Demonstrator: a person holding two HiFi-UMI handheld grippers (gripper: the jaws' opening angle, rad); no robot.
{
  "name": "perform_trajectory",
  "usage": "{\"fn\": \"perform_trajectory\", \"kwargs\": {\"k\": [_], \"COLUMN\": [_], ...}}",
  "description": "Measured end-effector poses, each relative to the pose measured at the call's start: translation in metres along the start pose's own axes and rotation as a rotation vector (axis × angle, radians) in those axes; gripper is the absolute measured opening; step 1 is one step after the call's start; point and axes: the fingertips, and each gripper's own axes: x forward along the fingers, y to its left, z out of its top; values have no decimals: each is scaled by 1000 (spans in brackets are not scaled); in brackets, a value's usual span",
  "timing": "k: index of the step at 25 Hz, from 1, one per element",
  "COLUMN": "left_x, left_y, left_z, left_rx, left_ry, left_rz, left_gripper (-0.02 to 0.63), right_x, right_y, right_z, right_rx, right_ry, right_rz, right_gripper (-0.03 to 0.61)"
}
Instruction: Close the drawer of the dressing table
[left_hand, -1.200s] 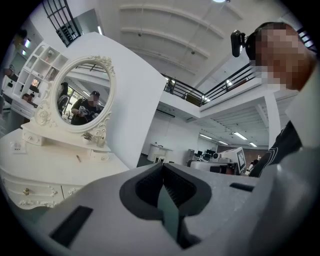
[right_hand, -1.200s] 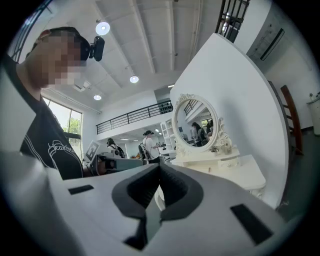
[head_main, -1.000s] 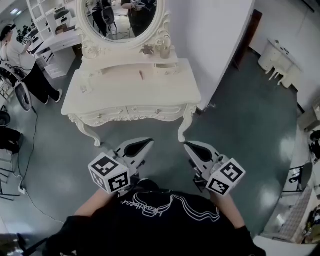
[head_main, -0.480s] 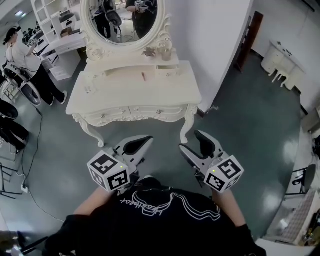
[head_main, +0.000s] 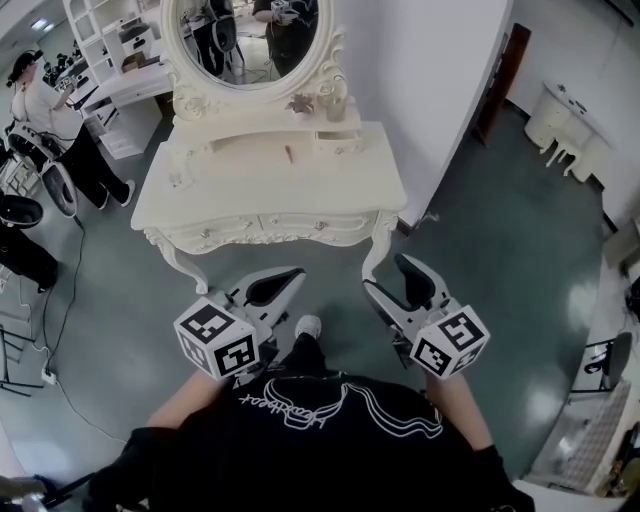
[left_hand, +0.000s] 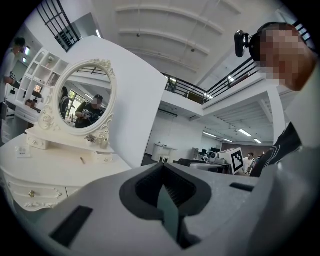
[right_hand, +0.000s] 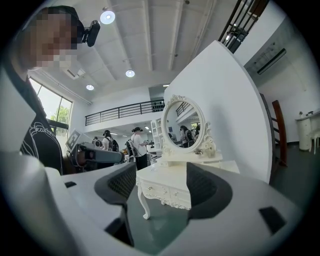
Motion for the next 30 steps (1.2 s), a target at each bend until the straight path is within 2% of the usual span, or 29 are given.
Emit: {"fn": "perform_trajectory", "kwargs": {"k": [12, 23, 30], "left_x": [52, 118, 147], "left_y": [74, 194, 269], "left_z": [13, 26, 28], "left_rx": [-26, -97, -85], "left_ry": [29, 84, 112], "left_rz": [-23, -24, -4], "left_gripper": [5, 5, 5], "right_x": [64, 168, 230], "right_y": [-58, -131, -174], "right_z": [-2, -2, -7], "right_rx": [48, 101, 118], "right_ry": [25, 98, 131], "right_rz": [-38, -73, -110], "right_gripper": [296, 287, 279]}}
